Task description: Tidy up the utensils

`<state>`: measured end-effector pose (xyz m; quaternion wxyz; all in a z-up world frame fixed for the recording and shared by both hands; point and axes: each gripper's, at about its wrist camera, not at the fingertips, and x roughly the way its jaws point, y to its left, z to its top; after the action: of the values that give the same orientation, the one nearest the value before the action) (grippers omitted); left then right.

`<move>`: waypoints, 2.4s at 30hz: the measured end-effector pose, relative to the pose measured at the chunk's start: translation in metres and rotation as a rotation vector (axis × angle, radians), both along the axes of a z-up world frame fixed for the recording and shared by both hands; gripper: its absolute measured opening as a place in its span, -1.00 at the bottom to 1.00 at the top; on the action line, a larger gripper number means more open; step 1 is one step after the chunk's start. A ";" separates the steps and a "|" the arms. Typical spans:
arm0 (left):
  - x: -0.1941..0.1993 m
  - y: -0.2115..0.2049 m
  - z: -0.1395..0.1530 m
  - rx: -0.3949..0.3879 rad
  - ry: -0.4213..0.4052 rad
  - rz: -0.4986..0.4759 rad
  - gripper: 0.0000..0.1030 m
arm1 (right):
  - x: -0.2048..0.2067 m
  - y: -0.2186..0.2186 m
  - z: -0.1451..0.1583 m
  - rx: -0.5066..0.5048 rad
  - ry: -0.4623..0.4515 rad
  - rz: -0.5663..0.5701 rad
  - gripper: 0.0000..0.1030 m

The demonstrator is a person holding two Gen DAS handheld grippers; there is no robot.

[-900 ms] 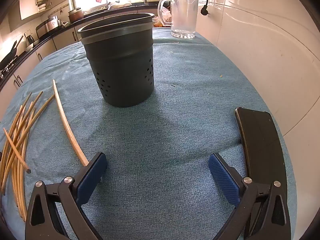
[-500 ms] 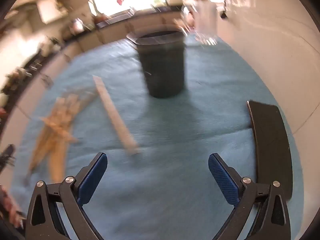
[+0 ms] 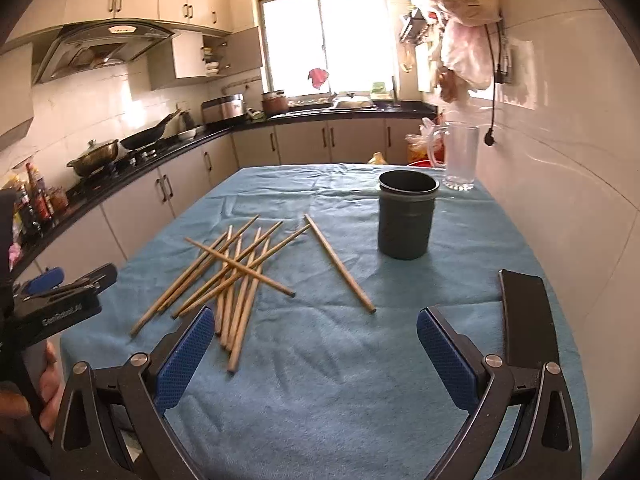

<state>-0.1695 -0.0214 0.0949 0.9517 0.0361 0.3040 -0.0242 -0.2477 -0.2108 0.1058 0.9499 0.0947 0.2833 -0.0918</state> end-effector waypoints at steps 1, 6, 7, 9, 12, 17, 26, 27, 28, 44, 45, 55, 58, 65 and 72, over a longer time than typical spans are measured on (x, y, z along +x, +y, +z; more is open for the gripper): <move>0.000 -0.001 -0.001 0.002 0.003 -0.001 1.00 | 0.000 0.001 0.002 0.006 0.001 -0.002 0.99; 0.001 -0.002 -0.005 0.010 0.018 -0.009 1.00 | 0.001 -0.003 0.000 0.034 -0.001 0.009 0.99; 0.002 -0.001 -0.005 0.010 0.020 -0.010 1.00 | 0.001 -0.001 -0.001 0.032 -0.001 0.007 0.99; 0.002 -0.002 -0.007 0.011 0.026 -0.012 1.00 | 0.002 -0.001 -0.002 0.029 0.006 0.003 0.99; 0.004 -0.002 -0.010 0.015 0.037 -0.008 1.00 | 0.004 0.000 -0.004 0.029 0.019 0.008 0.99; 0.005 0.001 -0.012 0.009 0.040 -0.004 1.00 | 0.009 0.005 -0.007 0.017 0.046 0.023 0.99; 0.006 0.001 -0.013 0.005 0.044 0.001 1.00 | 0.011 0.012 -0.006 0.005 0.061 0.031 0.99; 0.006 0.001 -0.013 0.005 0.044 0.000 1.00 | 0.010 0.012 -0.006 0.006 0.060 0.033 0.99; 0.006 0.002 -0.013 0.005 0.045 0.000 1.00 | 0.010 0.012 -0.006 0.005 0.060 0.032 0.99; 0.006 0.001 -0.013 0.005 0.045 0.001 1.00 | 0.010 0.017 -0.008 0.004 0.070 0.052 0.99; 0.006 0.001 -0.013 0.005 0.045 0.001 1.00 | 0.010 0.017 -0.008 0.003 0.070 0.054 0.99; 0.006 0.001 -0.013 0.005 0.046 0.000 1.00 | 0.011 0.016 -0.011 0.010 0.079 0.059 0.99; 0.005 0.001 -0.017 0.005 0.050 0.000 1.00 | 0.012 0.016 -0.013 0.014 0.082 0.061 0.99; 0.014 0.006 -0.020 0.006 0.082 -0.019 1.00 | 0.018 0.013 -0.015 0.021 0.101 0.081 0.97; 0.055 0.025 -0.013 -0.032 0.168 -0.075 0.92 | 0.037 -0.005 -0.011 0.041 0.161 0.138 0.62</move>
<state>-0.1146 0.0031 0.0819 0.9217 0.0302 0.3807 -0.0674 -0.2103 -0.2155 0.0950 0.9260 0.0867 0.3665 -0.0274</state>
